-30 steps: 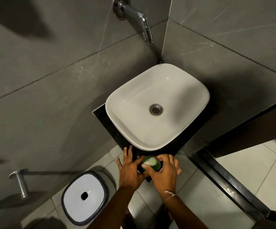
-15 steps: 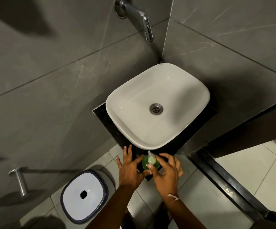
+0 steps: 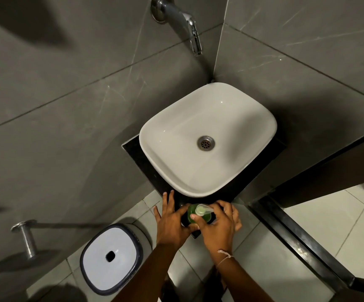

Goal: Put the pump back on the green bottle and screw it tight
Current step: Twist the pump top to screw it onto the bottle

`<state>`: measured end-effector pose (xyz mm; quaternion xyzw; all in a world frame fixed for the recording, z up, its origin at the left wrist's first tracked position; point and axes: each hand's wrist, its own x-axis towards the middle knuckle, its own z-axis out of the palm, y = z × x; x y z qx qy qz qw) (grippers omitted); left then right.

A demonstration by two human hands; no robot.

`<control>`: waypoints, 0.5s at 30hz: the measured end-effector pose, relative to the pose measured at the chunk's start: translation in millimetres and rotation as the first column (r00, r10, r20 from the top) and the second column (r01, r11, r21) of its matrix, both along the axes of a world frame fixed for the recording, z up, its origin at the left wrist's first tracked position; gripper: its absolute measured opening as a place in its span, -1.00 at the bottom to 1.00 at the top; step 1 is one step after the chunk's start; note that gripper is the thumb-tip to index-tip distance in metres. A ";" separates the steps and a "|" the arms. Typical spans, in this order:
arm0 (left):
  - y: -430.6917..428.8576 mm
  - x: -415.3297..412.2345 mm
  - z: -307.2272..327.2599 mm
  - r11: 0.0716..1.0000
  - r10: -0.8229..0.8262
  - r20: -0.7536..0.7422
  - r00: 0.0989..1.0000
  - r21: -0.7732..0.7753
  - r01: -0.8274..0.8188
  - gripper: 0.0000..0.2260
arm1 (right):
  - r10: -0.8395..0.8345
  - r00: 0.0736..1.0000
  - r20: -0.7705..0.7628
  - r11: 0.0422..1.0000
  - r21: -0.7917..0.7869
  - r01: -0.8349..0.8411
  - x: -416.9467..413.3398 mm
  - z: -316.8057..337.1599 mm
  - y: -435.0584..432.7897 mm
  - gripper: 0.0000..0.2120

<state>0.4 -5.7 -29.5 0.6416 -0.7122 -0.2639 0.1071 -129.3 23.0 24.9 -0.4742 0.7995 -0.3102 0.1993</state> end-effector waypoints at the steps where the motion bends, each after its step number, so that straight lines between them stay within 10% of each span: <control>1: 0.0 0.1 -0.2 1.000 0.006 -0.006 1.000 -0.005 -0.006 -0.42 | -0.013 1.000 0.003 1.000 0.014 0.013 2.5 0.8 -1.6 -0.61; 15: -1.3 -0.3 0.2 1.000 0.002 -0.003 1.000 0.005 -0.002 -0.38 | 0.011 0.997 0.072 1.000 -0.011 -0.010 -2.0 -1.2 -3.2 -0.63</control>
